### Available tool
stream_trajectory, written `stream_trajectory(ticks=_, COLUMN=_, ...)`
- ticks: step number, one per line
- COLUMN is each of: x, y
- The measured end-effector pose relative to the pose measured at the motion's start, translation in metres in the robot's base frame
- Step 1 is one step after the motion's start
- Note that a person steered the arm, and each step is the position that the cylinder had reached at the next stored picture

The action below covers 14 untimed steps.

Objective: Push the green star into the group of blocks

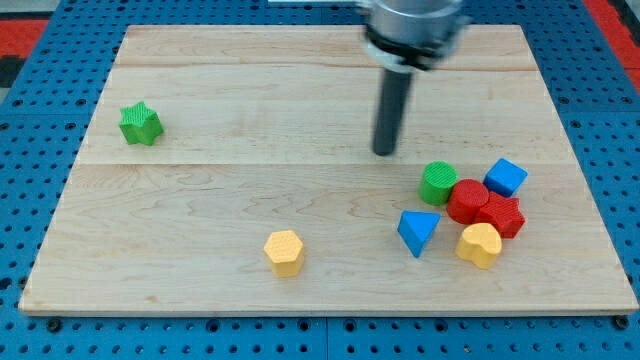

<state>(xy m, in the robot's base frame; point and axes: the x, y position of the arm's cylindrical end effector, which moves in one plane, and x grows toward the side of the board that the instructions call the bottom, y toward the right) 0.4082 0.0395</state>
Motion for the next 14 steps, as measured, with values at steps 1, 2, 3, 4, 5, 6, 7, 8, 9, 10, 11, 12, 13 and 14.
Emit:
stream_trajectory(ticks=1, x=0.001, y=-0.098)
stream_trajectory(ticks=2, x=-0.024, y=-0.186)
stream_trajectory(ticks=3, x=-0.085, y=-0.221)
stream_trajectory(ticks=4, x=-0.065, y=-0.304)
stream_trajectory(ticks=5, x=-0.019, y=-0.290)
stream_trajectory(ticks=6, x=-0.022, y=-0.203)
stream_trajectory(ticks=7, x=-0.024, y=-0.141)
stream_trajectory(ticks=8, x=-0.049, y=-0.116)
stream_trajectory(ticks=9, x=-0.058, y=-0.093)
stream_trajectory(ticks=10, x=-0.043, y=-0.040)
stream_trajectory(ticks=11, x=-0.024, y=-0.055)
stream_trajectory(ticks=12, x=-0.015, y=-0.089)
stream_trajectory(ticks=13, x=-0.009, y=-0.045)
stream_trajectory(ticks=14, x=-0.025, y=-0.016)
